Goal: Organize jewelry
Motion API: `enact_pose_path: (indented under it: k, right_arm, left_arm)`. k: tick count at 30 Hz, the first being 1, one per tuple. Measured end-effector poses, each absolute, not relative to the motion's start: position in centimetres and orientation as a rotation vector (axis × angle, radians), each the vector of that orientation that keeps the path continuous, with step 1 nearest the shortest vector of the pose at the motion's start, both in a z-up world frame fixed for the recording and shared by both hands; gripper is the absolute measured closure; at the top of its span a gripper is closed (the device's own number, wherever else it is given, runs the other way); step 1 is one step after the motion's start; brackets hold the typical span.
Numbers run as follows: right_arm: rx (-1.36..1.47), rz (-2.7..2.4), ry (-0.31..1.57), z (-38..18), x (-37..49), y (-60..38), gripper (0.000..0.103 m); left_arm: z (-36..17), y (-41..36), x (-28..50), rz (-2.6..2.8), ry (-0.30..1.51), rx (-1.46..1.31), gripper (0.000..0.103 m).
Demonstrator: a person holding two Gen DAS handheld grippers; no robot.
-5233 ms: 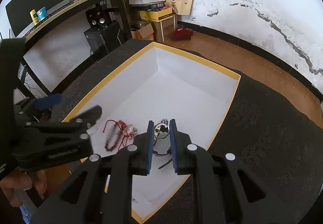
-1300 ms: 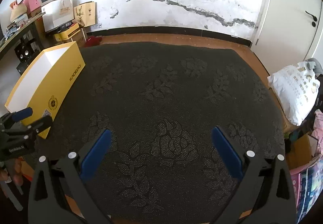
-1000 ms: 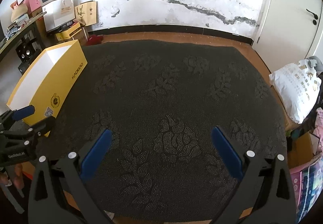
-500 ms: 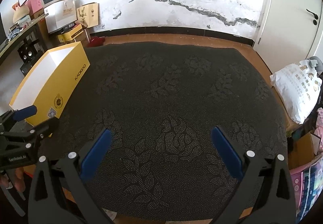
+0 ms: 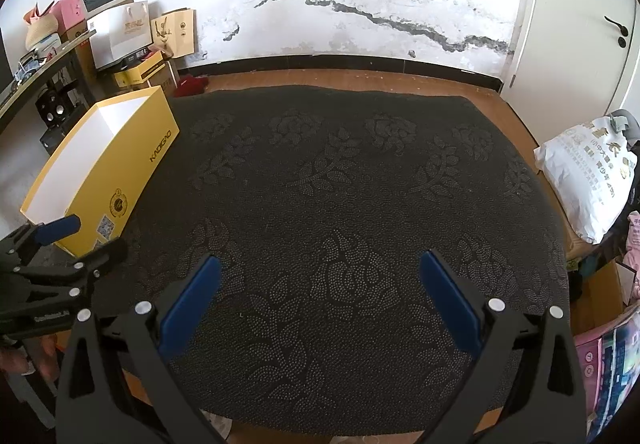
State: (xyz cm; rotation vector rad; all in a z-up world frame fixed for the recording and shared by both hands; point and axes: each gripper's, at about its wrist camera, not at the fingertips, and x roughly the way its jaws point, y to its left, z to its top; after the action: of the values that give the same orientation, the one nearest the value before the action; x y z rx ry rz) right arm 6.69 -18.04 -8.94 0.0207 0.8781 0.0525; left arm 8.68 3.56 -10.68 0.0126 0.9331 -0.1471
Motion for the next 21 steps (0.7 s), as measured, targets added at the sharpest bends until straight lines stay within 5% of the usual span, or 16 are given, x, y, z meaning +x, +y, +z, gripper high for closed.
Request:
enact_pose_path:
  k: [21]
  right_arm:
    - [0.011,0.060,0.880,-8.86,6.82,-17.49,0.007]
  left_arm:
    - [-10.63,3.85,8.84,-0.150,0.928,0.008,0.006]
